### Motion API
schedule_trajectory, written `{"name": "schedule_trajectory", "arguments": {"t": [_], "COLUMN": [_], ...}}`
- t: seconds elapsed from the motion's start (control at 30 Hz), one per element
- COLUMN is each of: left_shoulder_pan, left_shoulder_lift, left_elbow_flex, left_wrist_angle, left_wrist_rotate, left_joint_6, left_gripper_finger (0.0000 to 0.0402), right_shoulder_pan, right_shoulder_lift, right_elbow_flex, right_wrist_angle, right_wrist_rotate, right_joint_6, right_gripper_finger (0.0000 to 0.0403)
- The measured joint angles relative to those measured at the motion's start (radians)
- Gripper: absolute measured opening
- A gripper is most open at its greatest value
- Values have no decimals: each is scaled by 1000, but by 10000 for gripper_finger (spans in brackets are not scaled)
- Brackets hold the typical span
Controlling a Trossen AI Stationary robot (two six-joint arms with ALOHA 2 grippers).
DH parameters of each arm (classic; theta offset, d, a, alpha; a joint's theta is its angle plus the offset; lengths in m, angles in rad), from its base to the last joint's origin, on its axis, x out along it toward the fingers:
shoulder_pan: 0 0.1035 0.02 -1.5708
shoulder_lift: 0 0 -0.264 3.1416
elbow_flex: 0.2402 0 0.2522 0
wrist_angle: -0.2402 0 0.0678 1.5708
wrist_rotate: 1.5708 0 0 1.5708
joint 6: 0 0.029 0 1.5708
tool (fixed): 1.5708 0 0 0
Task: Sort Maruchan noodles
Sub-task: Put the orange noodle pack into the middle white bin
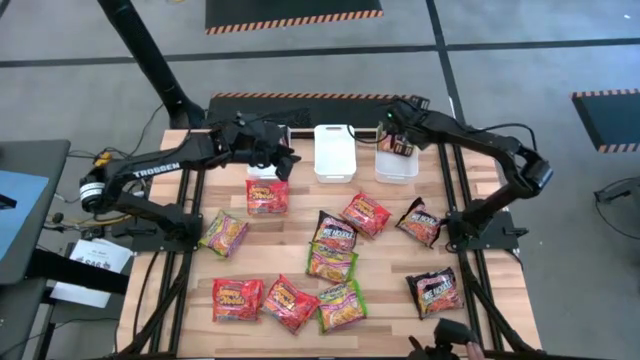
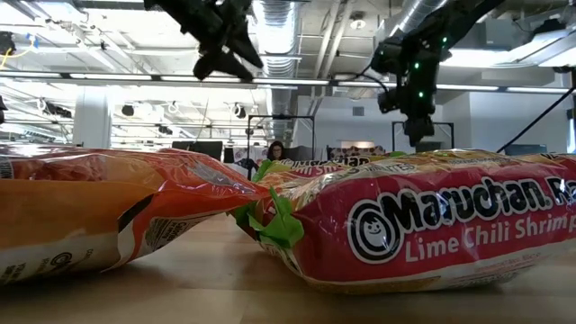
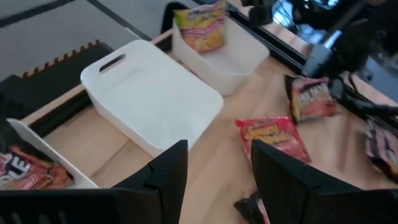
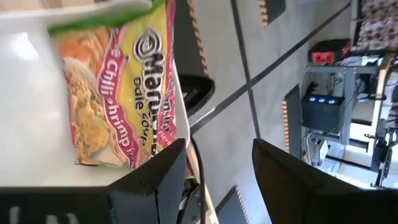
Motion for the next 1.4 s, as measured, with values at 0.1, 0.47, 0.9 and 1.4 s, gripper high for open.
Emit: {"name": "schedule_trajectory", "arguments": {"t": [0.1,0.47,0.9,1.4], "left_shoulder_pan": [-5,-34,-146,-434], "left_shoulder_lift": [0,3,8,8], "left_elbow_flex": [64,152,152,152], "left_wrist_angle": [-101,-311,-398,-453], "left_wrist_rotate": [3,267,392,266], "left_joint_6": [44,41,71,217], "left_gripper_finger": [162,167,193,193], "right_shoulder_pan": [20,162,367,717], "right_shoulder_lift": [-44,-193,-287,-288], "right_elbow_flex": [0,0,0,0], "right_wrist_angle": [0,-34,-134,-130], "right_wrist_rotate": [-2,-6,-11,-13], "right_joint_6": [32,209,540,938], "right_gripper_finger": [210,210,210,210]}}
